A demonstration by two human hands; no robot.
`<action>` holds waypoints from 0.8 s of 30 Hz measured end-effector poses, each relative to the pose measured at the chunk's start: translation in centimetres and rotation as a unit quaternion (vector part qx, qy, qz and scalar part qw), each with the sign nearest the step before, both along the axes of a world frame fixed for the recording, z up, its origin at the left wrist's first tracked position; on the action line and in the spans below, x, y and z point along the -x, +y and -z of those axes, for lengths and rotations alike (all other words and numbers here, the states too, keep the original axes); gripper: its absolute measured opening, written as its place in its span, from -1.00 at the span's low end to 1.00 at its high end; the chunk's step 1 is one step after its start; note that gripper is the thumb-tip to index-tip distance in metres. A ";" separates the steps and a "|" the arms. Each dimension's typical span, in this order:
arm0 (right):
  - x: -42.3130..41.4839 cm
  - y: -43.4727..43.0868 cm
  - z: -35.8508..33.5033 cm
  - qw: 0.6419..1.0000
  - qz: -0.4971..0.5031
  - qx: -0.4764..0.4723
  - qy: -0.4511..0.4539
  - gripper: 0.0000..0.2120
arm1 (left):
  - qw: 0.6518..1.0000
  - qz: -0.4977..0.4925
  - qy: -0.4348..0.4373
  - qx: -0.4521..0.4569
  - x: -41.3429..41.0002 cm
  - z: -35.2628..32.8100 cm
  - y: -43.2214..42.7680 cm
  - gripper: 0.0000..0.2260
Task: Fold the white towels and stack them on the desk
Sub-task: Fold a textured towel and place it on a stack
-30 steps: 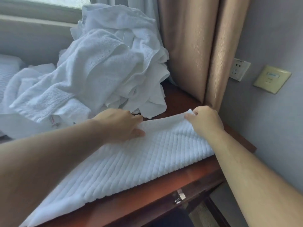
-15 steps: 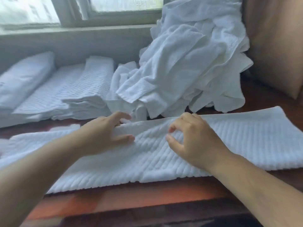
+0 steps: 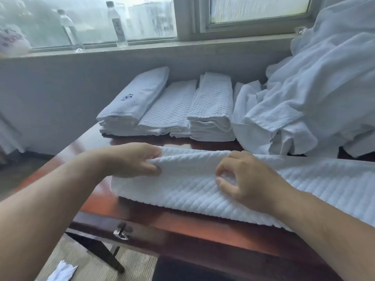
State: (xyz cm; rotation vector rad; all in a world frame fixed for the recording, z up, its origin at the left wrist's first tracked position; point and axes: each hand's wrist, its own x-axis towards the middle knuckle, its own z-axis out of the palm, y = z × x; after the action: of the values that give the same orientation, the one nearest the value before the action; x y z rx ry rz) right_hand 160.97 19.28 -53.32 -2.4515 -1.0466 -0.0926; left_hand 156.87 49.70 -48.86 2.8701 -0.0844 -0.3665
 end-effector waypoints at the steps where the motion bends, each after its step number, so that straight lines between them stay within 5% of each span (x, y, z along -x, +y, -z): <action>1: -0.1 0.3 -0.1 1.000 0.003 -0.006 -0.001 -0.90 | 0.999 0.007 -0.051 -0.018 0.0 0.1 -0.2 -0.72; 3: -0.3 0.7 0.0 1.000 0.013 -0.009 -0.014 -0.92 | 0.983 0.024 -0.182 -0.020 -0.1 0.3 -0.9 -0.69; 6: -0.3 1.0 0.4 0.999 0.030 0.003 -0.023 -0.87 | 0.936 -0.009 -0.339 0.094 -0.3 0.9 -0.7 -0.68; 8: -0.1 0.9 0.9 0.999 0.035 0.024 -0.026 -0.83 | 0.931 -0.092 -0.309 0.172 -0.6 1.2 -0.3 -0.64; 10: 0.1 0.8 1.3 0.999 0.033 0.027 -0.033 -0.83 | 0.938 -0.211 -0.180 0.210 -1.1 1.3 0.0 -0.47; 13: 0.2 0.7 1.5 0.999 0.034 0.009 -0.039 -0.86 | 0.924 -0.369 -0.043 0.088 -1.4 1.2 0.5 -0.19; 16: 0.3 0.6 1.8 0.998 0.034 -0.007 -0.049 -0.91 | 0.921 -0.388 0.001 0.046 -1.6 1.3 0.8 -0.17; 19: 0.3 0.7 1.9 0.998 0.031 -0.014 -0.047 -0.93 | 0.935 -0.345 -0.008 0.077 -1.8 1.2 0.7 -0.34; 22: 0.2 0.6 2.0 0.998 0.030 -0.016 -0.046 -0.93 | 0.935 -0.263 -0.085 0.223 -1.5 1.5 0.9 -0.66; 24: 0.3 0.6 2.0 0.998 0.030 -0.019 -0.046 -0.94 | 0.897 -0.228 -0.190 0.328 -1.1 2.0 1.1 -0.51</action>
State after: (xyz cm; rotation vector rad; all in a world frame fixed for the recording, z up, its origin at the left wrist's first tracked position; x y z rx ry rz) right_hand 160.70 19.87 -55.34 -2.4648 -0.9996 -0.2458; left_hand 158.02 50.85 -50.89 2.1515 0.3294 0.2745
